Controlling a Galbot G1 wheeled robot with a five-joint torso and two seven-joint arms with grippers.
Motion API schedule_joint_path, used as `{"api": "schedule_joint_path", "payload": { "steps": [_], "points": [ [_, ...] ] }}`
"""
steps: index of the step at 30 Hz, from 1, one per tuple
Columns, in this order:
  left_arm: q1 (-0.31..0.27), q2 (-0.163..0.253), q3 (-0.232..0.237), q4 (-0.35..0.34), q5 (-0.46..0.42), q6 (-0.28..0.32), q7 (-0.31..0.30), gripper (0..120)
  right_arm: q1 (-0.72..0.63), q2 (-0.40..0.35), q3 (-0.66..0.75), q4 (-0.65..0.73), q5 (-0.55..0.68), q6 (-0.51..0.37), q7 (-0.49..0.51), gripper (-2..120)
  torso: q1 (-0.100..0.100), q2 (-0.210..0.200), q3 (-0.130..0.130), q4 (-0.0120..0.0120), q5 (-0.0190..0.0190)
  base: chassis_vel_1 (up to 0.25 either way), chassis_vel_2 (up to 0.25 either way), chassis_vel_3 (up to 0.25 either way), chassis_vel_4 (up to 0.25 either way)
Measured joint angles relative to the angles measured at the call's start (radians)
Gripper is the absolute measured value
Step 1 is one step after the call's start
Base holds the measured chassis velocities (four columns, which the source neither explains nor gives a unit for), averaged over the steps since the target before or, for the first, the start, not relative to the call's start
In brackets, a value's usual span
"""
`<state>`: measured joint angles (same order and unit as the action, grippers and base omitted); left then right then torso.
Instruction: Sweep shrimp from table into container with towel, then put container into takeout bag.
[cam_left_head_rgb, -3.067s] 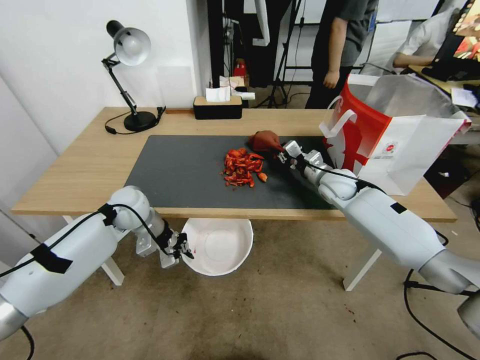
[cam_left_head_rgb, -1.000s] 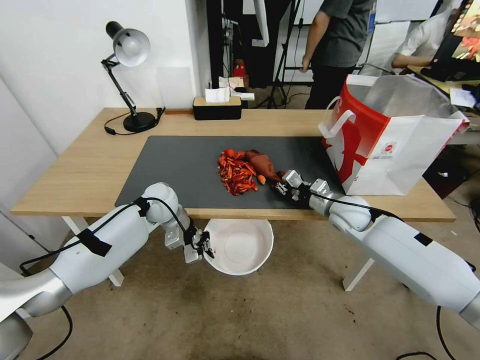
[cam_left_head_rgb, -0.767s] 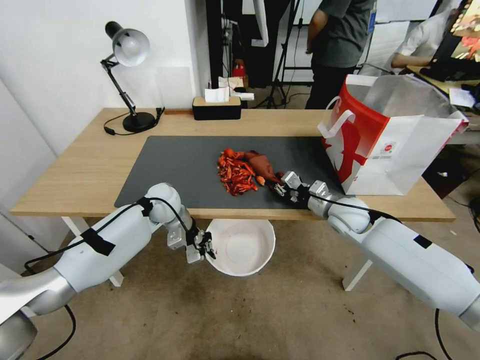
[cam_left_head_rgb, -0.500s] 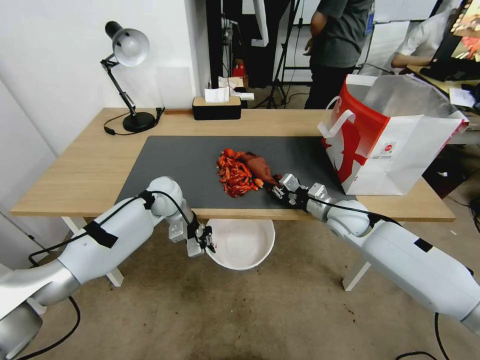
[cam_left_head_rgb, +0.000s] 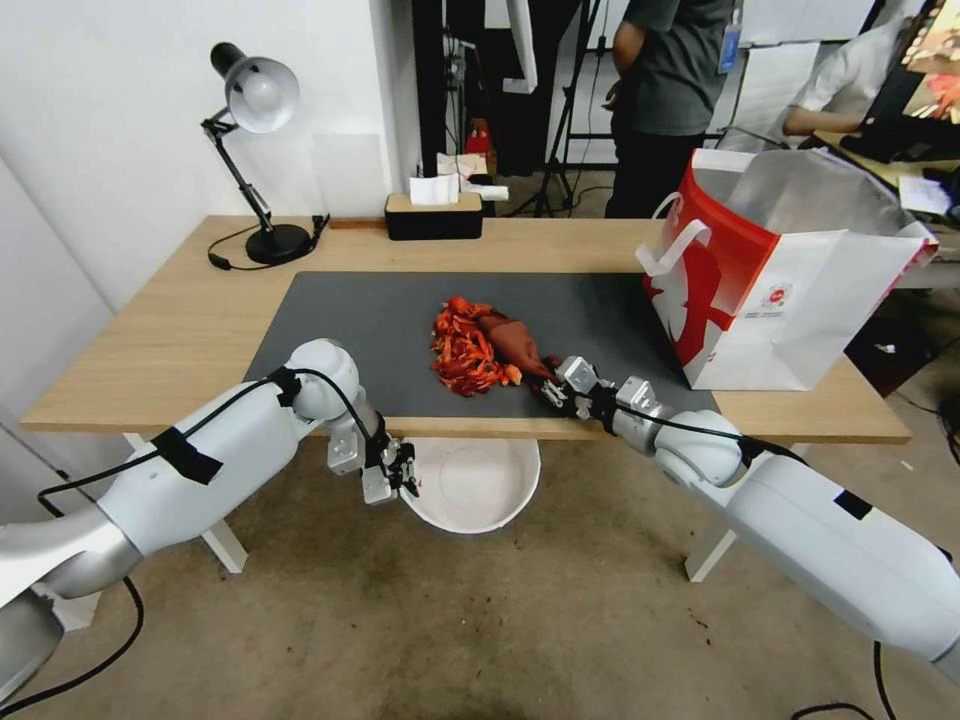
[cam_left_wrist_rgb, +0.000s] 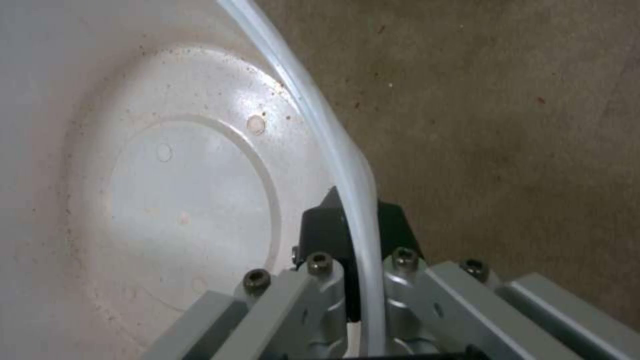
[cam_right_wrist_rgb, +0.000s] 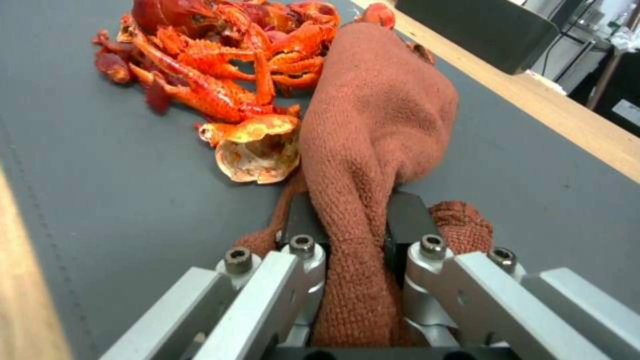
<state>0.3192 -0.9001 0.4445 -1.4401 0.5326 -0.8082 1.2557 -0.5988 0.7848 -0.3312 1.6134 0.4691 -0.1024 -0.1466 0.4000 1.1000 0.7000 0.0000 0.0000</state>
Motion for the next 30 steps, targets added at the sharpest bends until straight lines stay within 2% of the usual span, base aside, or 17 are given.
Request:
{"api": "schedule_joint_path", "payload": {
  "steps": [6,30],
  "points": [
    [-0.003,0.002,0.001,-0.007,0.001,-0.001,0.016,0,-0.017,-0.005,0.006,0.028,-0.001,-0.013,0.014,8,0.000,0.000,0.000,0.0001,0.0001,0.000,0.000,0.000,0.000],
    [0.005,0.026,-0.004,-0.022,-0.001,0.000,0.014,0,-0.137,-0.034,0.063,0.152,-0.006,-0.047,0.045,8,0.000,0.000,0.000,-0.0002,0.0000,0.000,0.000,0.000,0.000]
  ]
}}
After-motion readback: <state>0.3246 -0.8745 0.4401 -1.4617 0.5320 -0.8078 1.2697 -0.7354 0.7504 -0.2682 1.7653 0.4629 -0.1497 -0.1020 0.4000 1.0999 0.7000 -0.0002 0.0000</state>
